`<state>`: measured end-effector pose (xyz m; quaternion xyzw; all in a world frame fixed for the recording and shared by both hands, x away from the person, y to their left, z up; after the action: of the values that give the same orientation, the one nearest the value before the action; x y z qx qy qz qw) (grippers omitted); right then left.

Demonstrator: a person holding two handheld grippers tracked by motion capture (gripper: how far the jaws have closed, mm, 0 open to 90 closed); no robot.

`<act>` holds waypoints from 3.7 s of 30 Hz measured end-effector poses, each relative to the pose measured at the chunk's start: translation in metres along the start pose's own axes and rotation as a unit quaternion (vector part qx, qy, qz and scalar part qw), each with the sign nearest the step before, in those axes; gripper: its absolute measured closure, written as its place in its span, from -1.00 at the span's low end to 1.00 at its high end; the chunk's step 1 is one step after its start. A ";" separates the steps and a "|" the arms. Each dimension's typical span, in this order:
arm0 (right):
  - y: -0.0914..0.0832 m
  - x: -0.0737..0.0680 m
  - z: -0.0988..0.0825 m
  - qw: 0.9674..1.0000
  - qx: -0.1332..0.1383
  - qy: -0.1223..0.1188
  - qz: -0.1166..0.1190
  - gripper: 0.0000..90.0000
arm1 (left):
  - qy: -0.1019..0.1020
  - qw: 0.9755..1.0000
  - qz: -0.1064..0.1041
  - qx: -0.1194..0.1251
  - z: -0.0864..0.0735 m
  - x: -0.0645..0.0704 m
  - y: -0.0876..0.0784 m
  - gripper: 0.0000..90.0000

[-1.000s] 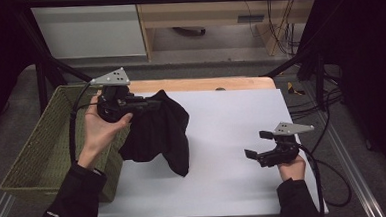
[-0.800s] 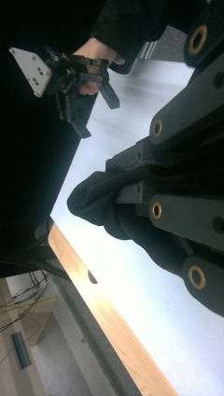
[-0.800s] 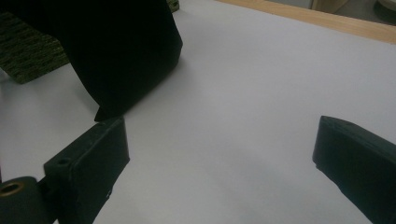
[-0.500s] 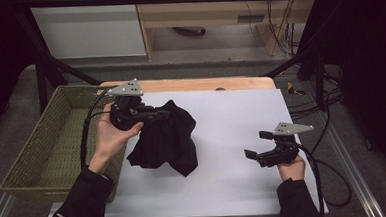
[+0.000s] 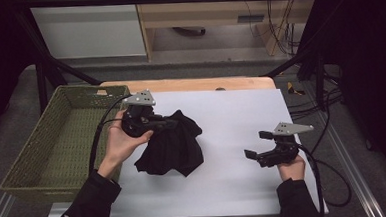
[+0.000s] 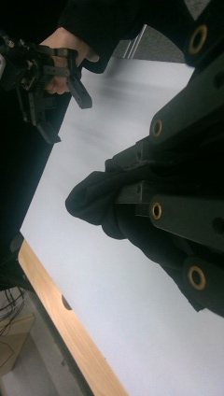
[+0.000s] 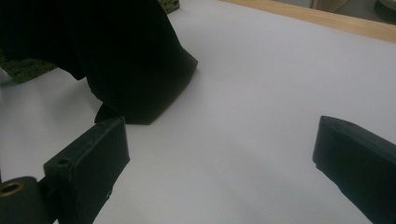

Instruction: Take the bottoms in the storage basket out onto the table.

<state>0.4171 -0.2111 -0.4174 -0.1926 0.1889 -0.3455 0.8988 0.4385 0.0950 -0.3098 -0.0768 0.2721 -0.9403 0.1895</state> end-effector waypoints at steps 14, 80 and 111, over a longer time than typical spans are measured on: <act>0.000 0.000 0.000 1.000 0.000 0.001 0.000 -0.91 | 0.005 1.000 -0.008 -0.011 -0.010 0.009 0.026 0.89; -0.002 0.000 0.001 1.000 0.003 0.001 0.000 -0.91 | -0.018 0.999 0.037 -0.029 -0.053 0.016 0.030 -0.91; -0.001 0.000 0.000 1.000 0.000 0.005 0.002 -0.91 | -0.043 0.994 0.100 0.006 -0.088 -0.016 -0.046 -0.92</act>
<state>0.4162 -0.2116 -0.4164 -0.1908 0.1936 -0.3445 0.8986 0.4164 0.1797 -0.3599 -0.0882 0.2643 -0.9143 0.2941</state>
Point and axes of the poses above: each handheld gripper's, and its own axes: y roughly forward along the jaws, z roughly out of its top, x roughly to its right, the point moved 7 cm from there along y, roughly forward along the jaws, and after that the axes turned 4 degrees about y, right-handed, at the moved point
